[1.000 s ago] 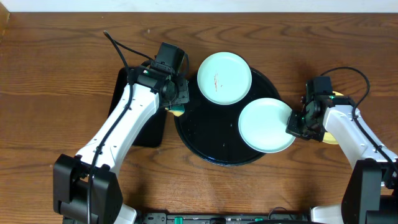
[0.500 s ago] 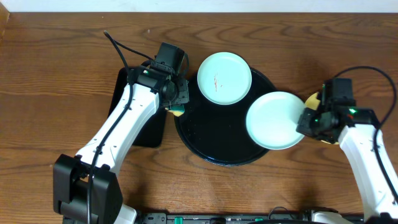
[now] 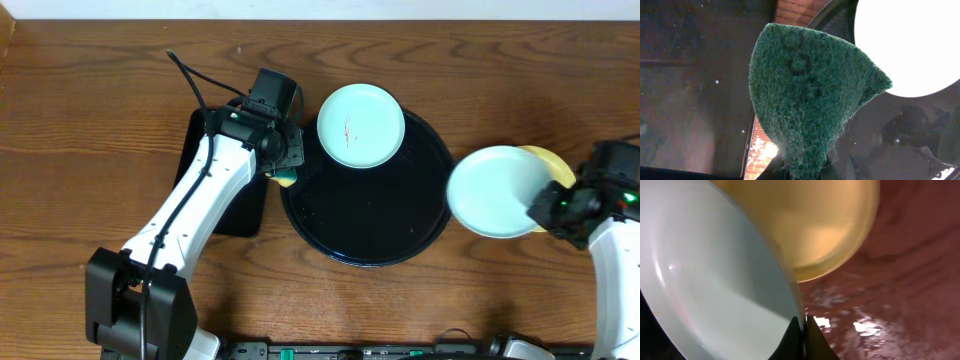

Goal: Clean dirty plates on tray and stack at the side
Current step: 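Lower the pale green plate onto the yellow plate and release, then reach right gripper to the remaining green plate and pull it inward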

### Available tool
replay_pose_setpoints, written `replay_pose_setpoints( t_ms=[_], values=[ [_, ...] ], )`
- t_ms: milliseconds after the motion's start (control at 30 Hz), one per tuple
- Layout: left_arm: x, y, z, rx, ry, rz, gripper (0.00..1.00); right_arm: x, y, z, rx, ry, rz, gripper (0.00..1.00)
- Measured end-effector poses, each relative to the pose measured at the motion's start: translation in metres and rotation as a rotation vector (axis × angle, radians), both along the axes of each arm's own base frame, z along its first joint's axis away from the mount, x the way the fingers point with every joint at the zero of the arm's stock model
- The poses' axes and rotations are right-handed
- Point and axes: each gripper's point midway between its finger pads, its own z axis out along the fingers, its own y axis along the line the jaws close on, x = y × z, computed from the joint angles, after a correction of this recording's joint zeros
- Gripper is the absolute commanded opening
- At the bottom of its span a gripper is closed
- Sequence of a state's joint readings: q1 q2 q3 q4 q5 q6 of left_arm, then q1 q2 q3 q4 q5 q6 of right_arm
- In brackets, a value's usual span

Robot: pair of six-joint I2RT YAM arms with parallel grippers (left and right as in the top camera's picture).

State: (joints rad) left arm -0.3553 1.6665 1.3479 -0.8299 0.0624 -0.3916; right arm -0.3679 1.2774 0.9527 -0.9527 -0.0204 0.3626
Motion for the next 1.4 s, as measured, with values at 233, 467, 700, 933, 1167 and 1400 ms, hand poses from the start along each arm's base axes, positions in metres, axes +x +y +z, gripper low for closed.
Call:
replay_pose_setpoints(
  t_ms=[233, 467, 700, 933, 1167, 1400],
  values=[
    [0.000, 0.000, 0.000, 0.000, 0.000, 0.000, 0.08, -0.020, -0.053, 0.002, -0.041, -0.006, -0.208, 0.01],
    [0.000, 0.000, 0.000, 0.000, 0.000, -0.004, 0.07, -0.019, -0.082, -0.004, -0.060, -0.026, -0.316, 0.01],
    [0.000, 0.000, 0.000, 0.000, 0.000, -0.008, 0.08, -0.009, -0.089, -0.045, -0.014, 0.054, -0.323, 0.05],
    [0.000, 0.000, 0.000, 0.000, 0.000, -0.008, 0.07, 0.007, -0.082, -0.067, 0.056, 0.051, -0.273, 0.17],
    [0.000, 0.000, 0.000, 0.000, 0.000, -0.008, 0.07, 0.035, -0.057, -0.058, 0.083, -0.002, -0.112, 0.42],
    [0.000, 0.000, 0.000, 0.000, 0.000, -0.008, 0.08, 0.079, -0.023, -0.013, 0.081, -0.075, 0.089, 0.50]
  ],
)
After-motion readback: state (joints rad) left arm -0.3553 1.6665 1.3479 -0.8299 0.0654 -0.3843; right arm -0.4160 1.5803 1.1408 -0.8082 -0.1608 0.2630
